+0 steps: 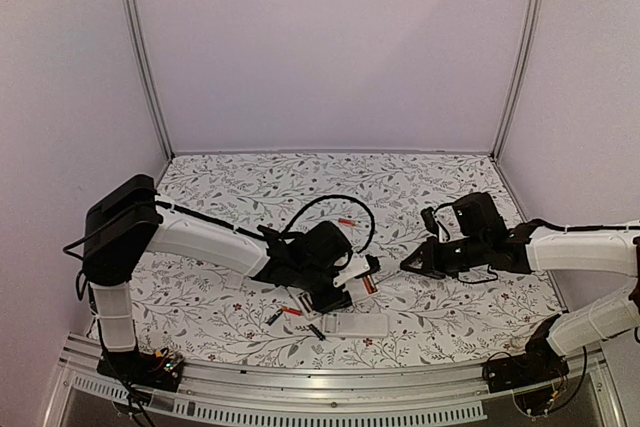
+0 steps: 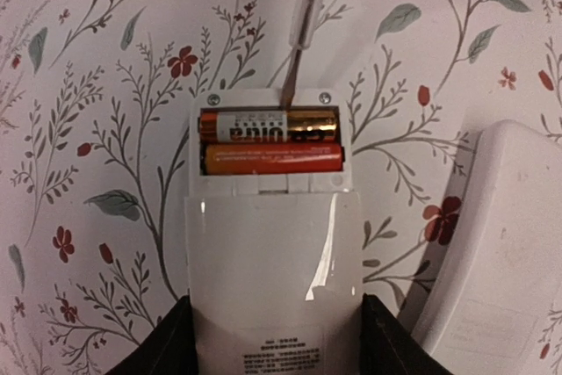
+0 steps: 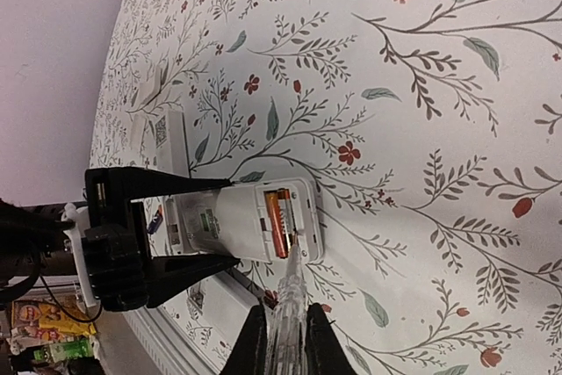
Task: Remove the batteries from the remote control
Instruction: Remove the battery from the remote control without the battery cover.
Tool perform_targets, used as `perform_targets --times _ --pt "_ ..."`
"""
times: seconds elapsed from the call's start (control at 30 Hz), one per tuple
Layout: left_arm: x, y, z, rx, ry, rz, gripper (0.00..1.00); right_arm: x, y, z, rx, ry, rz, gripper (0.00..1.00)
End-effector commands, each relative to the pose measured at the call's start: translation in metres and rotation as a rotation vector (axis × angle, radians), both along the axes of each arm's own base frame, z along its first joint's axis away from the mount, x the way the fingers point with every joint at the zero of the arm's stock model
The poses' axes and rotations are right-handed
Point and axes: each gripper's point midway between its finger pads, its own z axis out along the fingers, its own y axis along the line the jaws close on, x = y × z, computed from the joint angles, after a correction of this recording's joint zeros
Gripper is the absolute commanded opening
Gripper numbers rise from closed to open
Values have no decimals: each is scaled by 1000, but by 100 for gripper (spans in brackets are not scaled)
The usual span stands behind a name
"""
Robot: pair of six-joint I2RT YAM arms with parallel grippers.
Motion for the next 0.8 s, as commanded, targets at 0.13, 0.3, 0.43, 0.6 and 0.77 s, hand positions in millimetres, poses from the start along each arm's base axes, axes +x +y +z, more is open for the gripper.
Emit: perform_targets --times 0.13,0.3,0.43,0.6,0.77 --pt "-26 21 -50 150 72 -78 27 -16 20 59 237 -19 60 0" --pt "-24 21 -49 146 83 -69 27 -15 5 45 160 2 -8 0" --pt "-19 22 -48 141 85 -52 27 -14 -16 26 28 3 -62 0" --pt "-12 23 -44 134 63 -36 27 -9 -26 19 -57 -43 -71 0" --pt "-13 24 -47 141 67 -37 27 0 -18 26 -65 -72 -50 0"
